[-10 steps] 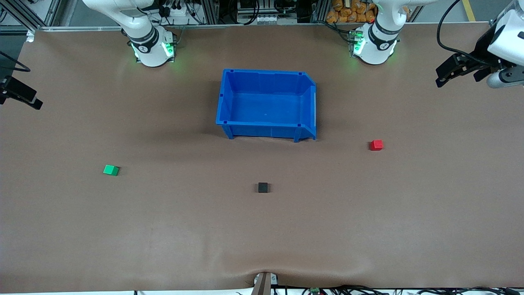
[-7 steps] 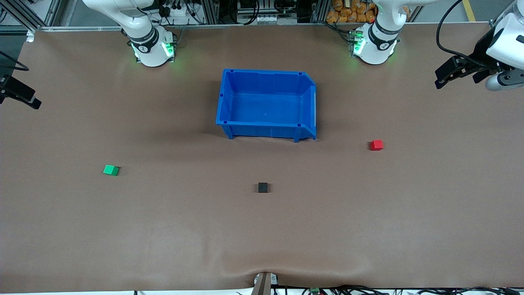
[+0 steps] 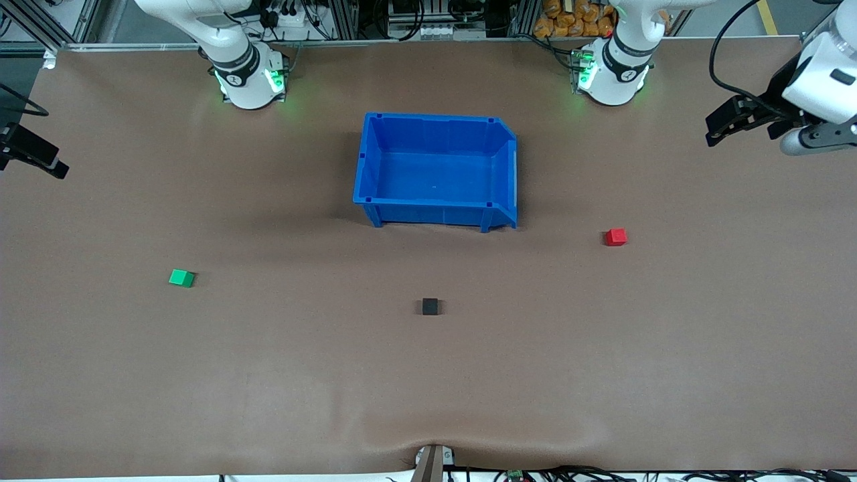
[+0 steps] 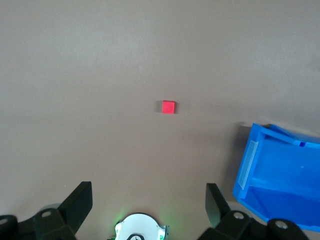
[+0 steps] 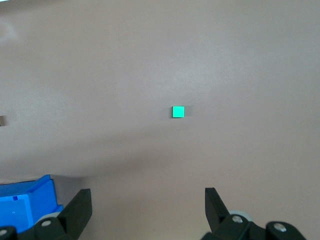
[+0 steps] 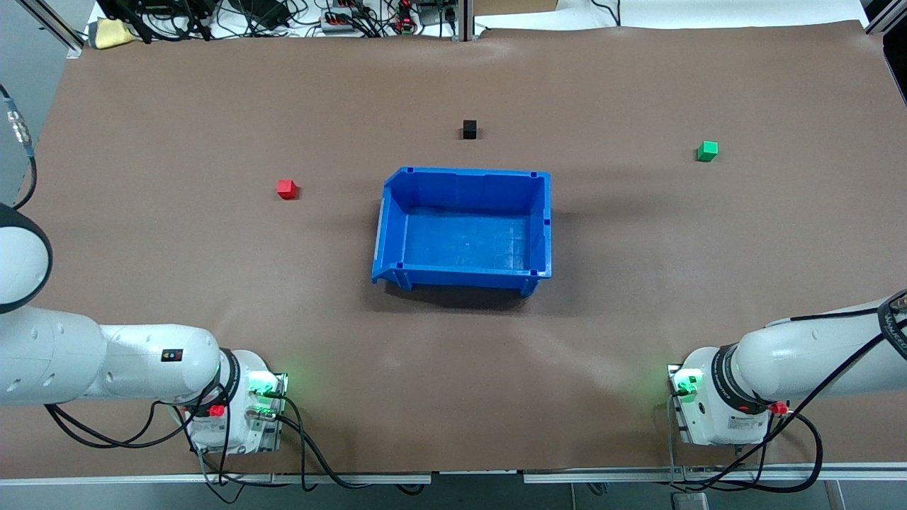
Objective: Attach green and red cubes to black cube
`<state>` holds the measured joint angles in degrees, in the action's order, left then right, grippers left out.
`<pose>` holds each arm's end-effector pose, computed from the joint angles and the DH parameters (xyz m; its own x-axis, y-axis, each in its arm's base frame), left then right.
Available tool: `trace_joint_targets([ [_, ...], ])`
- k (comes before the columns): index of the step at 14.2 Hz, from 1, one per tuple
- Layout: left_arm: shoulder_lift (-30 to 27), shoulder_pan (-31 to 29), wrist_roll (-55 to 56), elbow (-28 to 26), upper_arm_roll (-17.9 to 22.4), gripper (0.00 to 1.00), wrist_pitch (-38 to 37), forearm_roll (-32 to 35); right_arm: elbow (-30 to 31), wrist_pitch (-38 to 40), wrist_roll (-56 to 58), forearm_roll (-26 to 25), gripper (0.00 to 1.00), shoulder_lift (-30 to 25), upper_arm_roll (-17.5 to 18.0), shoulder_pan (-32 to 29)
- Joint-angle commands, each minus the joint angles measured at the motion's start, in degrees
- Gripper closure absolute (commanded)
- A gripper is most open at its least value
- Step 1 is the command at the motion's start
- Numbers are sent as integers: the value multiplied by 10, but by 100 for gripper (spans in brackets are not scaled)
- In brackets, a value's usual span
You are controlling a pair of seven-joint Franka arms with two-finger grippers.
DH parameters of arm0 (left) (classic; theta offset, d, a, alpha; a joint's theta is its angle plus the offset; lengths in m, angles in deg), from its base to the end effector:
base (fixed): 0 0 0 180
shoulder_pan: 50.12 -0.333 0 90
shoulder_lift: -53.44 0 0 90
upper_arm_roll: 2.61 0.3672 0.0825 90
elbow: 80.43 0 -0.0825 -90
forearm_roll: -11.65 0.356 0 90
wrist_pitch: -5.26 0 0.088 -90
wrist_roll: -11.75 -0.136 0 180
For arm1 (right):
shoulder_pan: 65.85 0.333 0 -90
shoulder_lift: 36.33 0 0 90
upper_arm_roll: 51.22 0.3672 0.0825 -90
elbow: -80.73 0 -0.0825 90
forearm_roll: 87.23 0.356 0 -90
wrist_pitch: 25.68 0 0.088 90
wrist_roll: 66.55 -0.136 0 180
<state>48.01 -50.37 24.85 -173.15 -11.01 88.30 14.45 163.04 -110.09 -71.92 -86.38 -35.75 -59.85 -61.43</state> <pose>0.4727 -0.0648 0.6632 0.9939 0.0937 -0.0587 0.0890 -0.9930 -0.0779 0.5196 -0.0356 0.6917 0.9860 -0.1649 0.0253 -0.1646 -0.9862 -0.0156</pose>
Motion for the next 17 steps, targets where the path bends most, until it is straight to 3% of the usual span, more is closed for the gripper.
trace_joint_targets([
  [1, 0, 1, -8, -5, -4, 0, -6, 2, -14, -16, -2, -8, 0, 16, 3, 0],
  [3, -4, 0, -8, -14, -6, 0, -4, 2, -14, -60, 0, -9, 0, 49, 4, 2],
  [7, -10, -2, -8, -33, -6, 0, 5, 2, -13, -61, -3, -3, 0, 50, 4, 1],
  [9, -10, -2, -8, -42, -6, 0, 13, 2, -11, -68, 1, -10, 0, 101, 5, 1],
  [10, -12, -2, -8, -47, -6, 0, 19, 2, -16, -66, 3, -25, 0, 128, 4, 4],
  [17, -19, -2, -8, -78, -6, 0, 42, 3, -31, -90, 4, -71, 0, 158, 5, 4],
])
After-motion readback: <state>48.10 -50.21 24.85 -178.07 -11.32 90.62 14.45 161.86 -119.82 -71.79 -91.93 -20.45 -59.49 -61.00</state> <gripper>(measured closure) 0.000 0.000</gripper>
